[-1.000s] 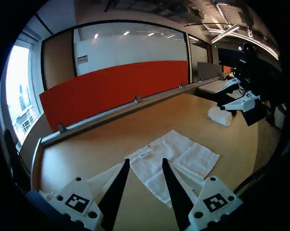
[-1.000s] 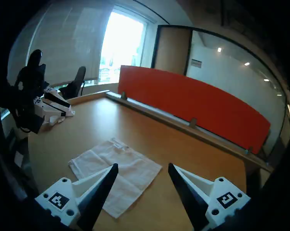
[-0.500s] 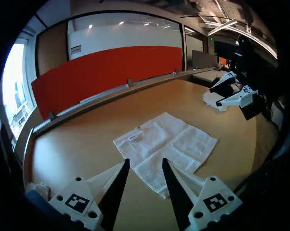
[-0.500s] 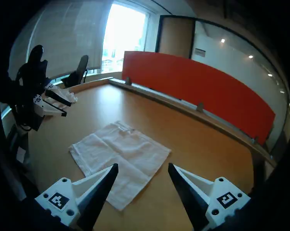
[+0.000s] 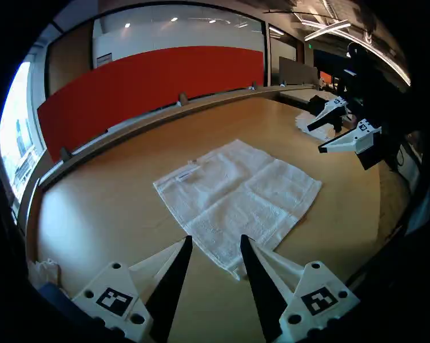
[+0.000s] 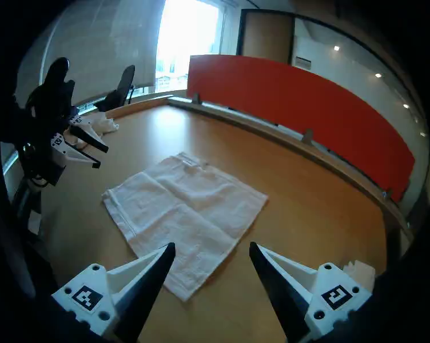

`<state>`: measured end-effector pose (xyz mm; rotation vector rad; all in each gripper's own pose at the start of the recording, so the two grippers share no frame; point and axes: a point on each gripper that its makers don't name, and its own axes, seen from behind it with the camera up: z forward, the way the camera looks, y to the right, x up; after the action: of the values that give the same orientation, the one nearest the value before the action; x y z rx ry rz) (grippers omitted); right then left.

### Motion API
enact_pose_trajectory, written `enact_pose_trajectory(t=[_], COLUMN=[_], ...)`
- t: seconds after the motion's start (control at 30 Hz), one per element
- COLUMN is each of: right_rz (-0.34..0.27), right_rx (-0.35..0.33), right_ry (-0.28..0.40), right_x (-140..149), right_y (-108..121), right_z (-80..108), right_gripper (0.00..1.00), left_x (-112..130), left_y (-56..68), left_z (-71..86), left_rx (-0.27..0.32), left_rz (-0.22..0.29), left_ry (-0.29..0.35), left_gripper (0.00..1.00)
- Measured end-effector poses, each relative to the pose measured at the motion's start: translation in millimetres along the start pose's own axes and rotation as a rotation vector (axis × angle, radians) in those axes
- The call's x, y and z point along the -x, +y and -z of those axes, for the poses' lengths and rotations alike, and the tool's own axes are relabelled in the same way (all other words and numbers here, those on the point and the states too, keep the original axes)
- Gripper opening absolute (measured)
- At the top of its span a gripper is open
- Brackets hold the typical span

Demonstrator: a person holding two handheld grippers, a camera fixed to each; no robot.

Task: Fold towel

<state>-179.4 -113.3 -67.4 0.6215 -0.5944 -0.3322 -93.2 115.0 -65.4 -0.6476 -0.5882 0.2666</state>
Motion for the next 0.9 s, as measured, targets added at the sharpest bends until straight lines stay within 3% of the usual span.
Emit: enact_pose_trajectory(t=[0.5, 0.9], right_rz=[-0.002, 0.012], right_rx=[-0.044, -0.076], right_ry=[-0.084, -0.135], right_x=[48.3, 73.6], right_y=[-19.7, -31.5], right_z=[-21.1, -28.2], right_gripper=[1.00, 1.00], left_x=[44.3, 68.0], left_y=[17.3, 25.4], left_z=[-30.3, -42.6], left_rx=[0.052, 0.071], left_rz=[-0.011, -0.026], left_ry=[-0.095, -0.151], left_gripper=[0.61, 0.61])
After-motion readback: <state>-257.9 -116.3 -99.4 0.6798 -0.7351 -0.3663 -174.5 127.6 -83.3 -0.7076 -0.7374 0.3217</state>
